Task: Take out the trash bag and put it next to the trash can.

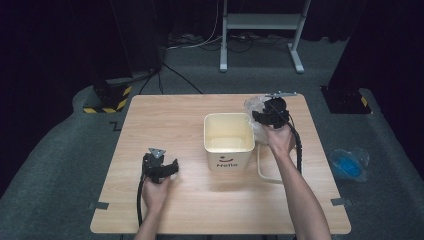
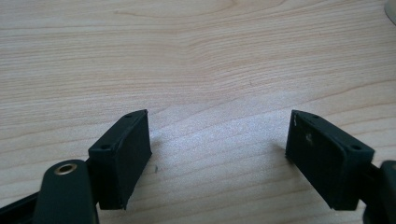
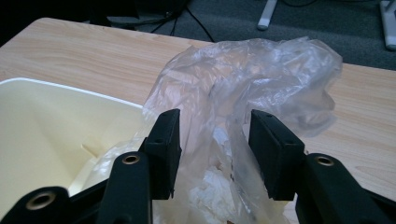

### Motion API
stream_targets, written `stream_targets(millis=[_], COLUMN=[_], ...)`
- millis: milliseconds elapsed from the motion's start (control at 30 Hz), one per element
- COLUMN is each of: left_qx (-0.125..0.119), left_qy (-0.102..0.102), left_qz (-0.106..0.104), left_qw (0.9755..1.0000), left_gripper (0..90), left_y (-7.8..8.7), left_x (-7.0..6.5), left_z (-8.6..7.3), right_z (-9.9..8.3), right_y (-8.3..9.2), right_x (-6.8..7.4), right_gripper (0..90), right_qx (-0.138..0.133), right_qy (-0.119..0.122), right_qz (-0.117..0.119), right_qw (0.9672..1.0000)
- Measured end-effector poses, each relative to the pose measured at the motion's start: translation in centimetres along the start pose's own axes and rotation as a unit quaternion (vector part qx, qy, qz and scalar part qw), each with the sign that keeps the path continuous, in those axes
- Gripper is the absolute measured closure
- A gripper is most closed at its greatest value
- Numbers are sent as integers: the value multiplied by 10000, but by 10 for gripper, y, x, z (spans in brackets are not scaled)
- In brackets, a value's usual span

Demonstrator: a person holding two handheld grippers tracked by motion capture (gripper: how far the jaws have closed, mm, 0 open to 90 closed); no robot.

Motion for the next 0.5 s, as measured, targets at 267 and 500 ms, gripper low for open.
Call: stream_targets(millis=[267, 500], left_qx=[-2, -1], left_qy=[7, 13], left_qz=[3, -4], left_qw=[10000, 10000], left_gripper=[220, 220], left_y=[0, 0], left_x=[0, 0], left_z=[0, 0], right_z=[3, -2], right_y=[15, 31], right_x=[-3, -12], right_gripper=[480, 464], right_qx=[-112, -253], right_qy=[-37, -91], right_qz=[-48, -106], right_qw=[9999, 9996])
Point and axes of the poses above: each handheld gripper's, and its own axes: y roughly backward along the jaws, z roughly out of its top, x roughly to its left, the point moved 8 cm from there along -y, roughly forward along the jaws, and after that the axes turned 15 degrees about z, right-handed, at the moved point
